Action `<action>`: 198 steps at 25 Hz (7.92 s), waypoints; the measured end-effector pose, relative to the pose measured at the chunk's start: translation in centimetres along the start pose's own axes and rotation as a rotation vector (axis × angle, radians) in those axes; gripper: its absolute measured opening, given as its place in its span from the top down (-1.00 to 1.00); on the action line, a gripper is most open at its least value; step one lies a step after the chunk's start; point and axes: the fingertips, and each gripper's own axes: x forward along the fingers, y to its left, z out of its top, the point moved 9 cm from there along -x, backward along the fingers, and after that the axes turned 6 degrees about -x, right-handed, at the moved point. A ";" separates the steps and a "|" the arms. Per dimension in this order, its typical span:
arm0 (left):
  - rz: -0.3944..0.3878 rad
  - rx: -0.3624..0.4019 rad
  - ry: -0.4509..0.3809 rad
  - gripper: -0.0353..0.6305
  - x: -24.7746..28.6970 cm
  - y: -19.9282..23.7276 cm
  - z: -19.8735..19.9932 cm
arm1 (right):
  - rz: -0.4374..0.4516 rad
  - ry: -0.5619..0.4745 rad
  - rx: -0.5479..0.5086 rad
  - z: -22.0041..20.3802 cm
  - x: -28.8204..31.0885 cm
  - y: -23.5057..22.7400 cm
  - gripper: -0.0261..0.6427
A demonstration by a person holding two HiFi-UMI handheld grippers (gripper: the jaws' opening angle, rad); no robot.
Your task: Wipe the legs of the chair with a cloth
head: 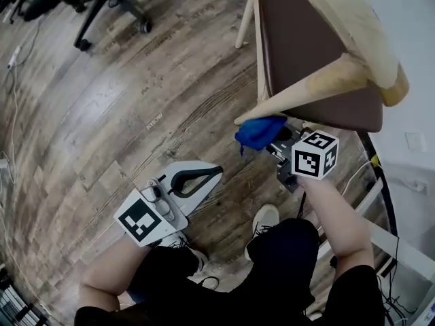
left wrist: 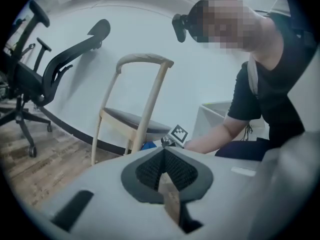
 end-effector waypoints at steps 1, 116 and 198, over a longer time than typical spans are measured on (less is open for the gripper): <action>0.004 0.019 0.003 0.90 0.1 0.4 0.0 | 0.002 0.001 0.001 -0.7 0.3 -0.7 0.73; 0.074 0.064 0.176 0.90 4.5 5.3 -4.4 | -0.465 -0.445 0.437 -18.1 -16.1 -22.2 0.72; 0.004 0.020 0.055 0.90 3.0 4.1 -2.4 | -0.122 0.138 -0.406 1.6 -1.4 1.3 0.72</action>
